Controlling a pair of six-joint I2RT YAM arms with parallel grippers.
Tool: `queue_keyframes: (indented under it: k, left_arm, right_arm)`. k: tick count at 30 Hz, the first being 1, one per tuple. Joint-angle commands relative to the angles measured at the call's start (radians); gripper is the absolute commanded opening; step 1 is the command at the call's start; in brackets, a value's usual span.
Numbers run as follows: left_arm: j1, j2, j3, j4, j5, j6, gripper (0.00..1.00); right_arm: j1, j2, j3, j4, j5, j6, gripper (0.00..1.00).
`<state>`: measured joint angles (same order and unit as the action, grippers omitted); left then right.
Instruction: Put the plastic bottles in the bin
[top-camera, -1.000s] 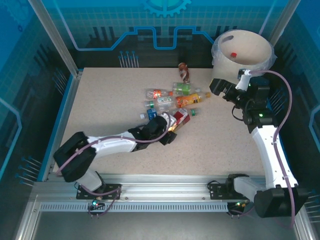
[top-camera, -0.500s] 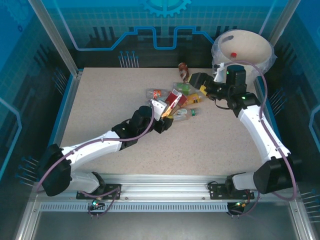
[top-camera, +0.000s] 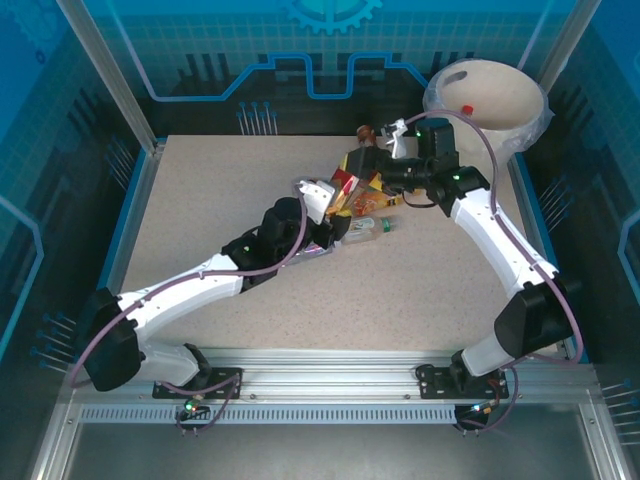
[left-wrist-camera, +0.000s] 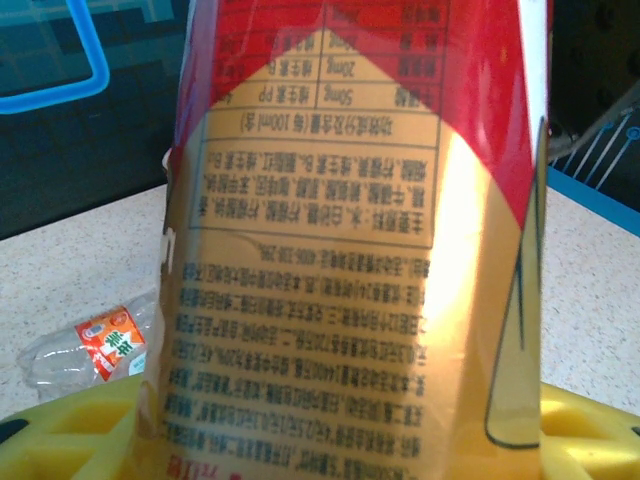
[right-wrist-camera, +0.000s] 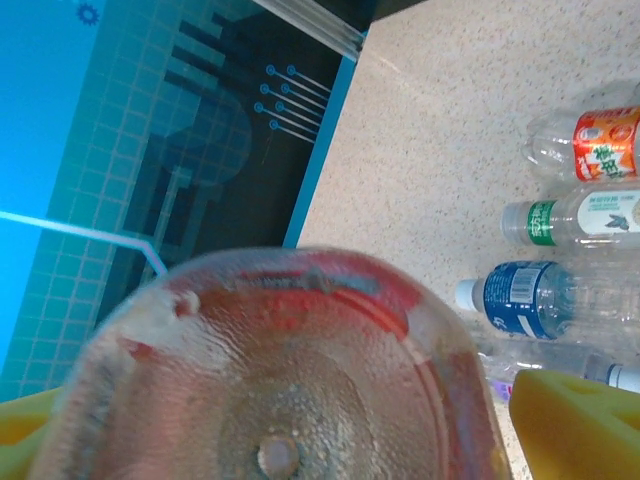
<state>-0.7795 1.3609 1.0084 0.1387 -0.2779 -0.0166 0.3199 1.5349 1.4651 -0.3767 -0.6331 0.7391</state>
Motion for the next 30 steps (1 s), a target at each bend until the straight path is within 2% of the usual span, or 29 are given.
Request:
queue_keyframes:
  k: [1, 8, 15, 17, 26, 30]
  left_arm:
    - [0.009, 0.026, 0.058, 0.018, -0.040, 0.008, 0.52]
    - [0.016, 0.070, 0.121, -0.040, -0.030, -0.023, 0.52]
    - [0.021, 0.065, 0.101, -0.036, 0.019, -0.055, 0.54]
    - [0.025, 0.056, 0.091, -0.027, 0.075, -0.057, 0.58]
    - [0.059, -0.010, 0.027, 0.029, 0.231, -0.104, 0.92]
    - [0.077, -0.057, -0.017, 0.060, 0.293, -0.123, 0.99]
  right_arm:
    - [0.023, 0.022, 0.040, -0.035, -0.066, -0.031, 0.91]
    - [0.045, 0.035, 0.054, -0.056, -0.050, -0.055, 0.73]
    - [0.044, 0.009, 0.031, -0.023, -0.012, -0.060, 0.56]
    - [0.043, 0.002, 0.024, -0.010, 0.000, -0.055, 0.54]
    - [0.023, -0.023, -0.006, 0.028, 0.038, -0.031, 0.51]
    - [-0.002, -0.035, -0.023, 0.029, 0.061, -0.023, 0.50]
